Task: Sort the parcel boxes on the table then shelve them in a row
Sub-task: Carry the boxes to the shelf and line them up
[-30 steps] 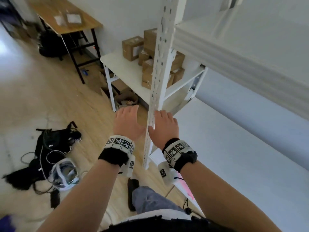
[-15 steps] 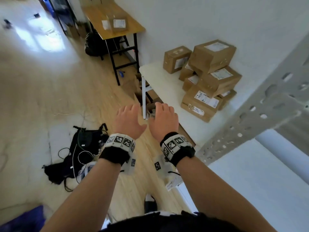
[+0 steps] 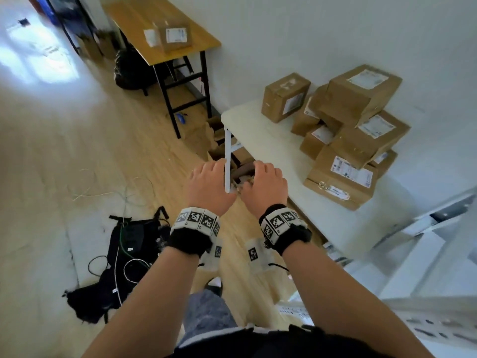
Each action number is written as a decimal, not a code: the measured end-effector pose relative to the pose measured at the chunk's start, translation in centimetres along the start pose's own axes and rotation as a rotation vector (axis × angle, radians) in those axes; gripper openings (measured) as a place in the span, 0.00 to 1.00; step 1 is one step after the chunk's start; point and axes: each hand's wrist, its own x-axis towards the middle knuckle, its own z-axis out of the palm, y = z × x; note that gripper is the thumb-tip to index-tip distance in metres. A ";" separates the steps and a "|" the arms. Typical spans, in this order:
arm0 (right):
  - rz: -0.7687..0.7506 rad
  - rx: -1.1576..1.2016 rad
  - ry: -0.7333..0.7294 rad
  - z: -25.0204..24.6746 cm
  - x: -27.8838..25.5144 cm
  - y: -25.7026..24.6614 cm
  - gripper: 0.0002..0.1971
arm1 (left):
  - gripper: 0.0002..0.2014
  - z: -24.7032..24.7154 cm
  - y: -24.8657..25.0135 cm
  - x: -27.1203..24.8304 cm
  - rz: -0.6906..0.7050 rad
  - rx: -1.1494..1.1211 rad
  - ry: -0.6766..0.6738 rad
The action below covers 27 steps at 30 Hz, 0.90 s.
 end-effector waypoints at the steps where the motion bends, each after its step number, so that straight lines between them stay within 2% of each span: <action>1: 0.021 -0.012 0.006 -0.1 1.3 -0.4 0.24 | 0.37 0.1 -0.6 1.6 0.014 -0.008 -0.015; 5: 0.128 -0.012 0.056 -1.3 6.2 -0.9 0.25 | 0.39 0.2 -1.3 8.2 0.091 -0.039 -0.054; 9: 0.281 -0.001 0.148 -3.0 9.4 0.2 0.27 | 0.40 0.2 0.7 13.3 0.230 -0.090 -0.100; 15: 0.493 0.011 0.232 -5.3 12.0 4.0 0.25 | 0.41 1.7 5.6 18.8 0.352 -0.161 -0.194; 27: 0.653 0.027 0.453 -10.3 22.2 15.2 0.31 | 0.46 4.9 17.9 32.2 0.526 -0.203 -0.203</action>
